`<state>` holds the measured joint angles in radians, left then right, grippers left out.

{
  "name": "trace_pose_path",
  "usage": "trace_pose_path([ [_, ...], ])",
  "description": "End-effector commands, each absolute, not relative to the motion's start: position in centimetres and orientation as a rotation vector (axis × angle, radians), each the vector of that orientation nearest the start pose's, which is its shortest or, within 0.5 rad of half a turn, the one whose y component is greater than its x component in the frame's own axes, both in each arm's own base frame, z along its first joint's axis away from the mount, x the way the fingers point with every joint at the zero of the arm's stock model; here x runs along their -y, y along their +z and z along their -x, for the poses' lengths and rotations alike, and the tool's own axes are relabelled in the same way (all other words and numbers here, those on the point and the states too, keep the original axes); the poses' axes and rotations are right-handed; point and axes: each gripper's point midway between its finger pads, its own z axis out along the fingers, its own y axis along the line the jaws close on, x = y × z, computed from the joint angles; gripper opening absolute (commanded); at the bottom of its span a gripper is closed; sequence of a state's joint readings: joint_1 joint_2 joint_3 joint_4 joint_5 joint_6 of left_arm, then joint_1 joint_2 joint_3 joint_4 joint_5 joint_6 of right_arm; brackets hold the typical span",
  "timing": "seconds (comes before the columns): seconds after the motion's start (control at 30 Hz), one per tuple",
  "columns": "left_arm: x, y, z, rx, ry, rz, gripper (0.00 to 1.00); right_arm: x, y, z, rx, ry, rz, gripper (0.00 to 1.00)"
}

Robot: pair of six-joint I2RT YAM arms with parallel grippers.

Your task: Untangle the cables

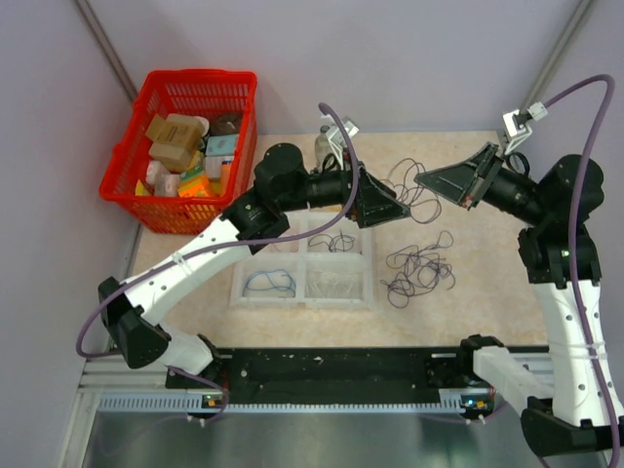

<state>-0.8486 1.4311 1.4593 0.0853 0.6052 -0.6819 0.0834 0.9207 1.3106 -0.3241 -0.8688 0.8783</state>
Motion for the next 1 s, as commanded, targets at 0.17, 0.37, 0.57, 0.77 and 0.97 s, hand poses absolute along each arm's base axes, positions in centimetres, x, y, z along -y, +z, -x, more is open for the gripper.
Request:
trace_pose_path([
  [0.17, 41.1, 44.5, -20.3, -1.553, -1.588, -0.707, 0.98, -18.9, 48.7, -17.4, -1.567, 1.517, 0.266, 0.0],
  [0.37, 41.2, 45.3, -19.3, -1.5, -1.641, -0.749, 0.58, -19.2, 47.9, -17.6, -1.583, 1.514, 0.257, 0.0],
  [0.57, 40.0, 44.7, -20.6, -1.536, -1.489, -0.717, 0.0, -18.8, 47.7, -19.1, -1.599, 1.461, 0.194, 0.22],
  [0.77, 36.6, 44.3, -24.8, -1.574, -1.134, -0.572, 0.0, -8.6, 40.2, -23.2, -1.906, 0.643, -0.318, 0.99],
  [0.97, 34.3, 40.9, -27.1, -1.65, -0.992, -0.468, 0.0, -3.8, 35.1, -21.8, -1.971, 0.342, -0.455, 0.99],
])
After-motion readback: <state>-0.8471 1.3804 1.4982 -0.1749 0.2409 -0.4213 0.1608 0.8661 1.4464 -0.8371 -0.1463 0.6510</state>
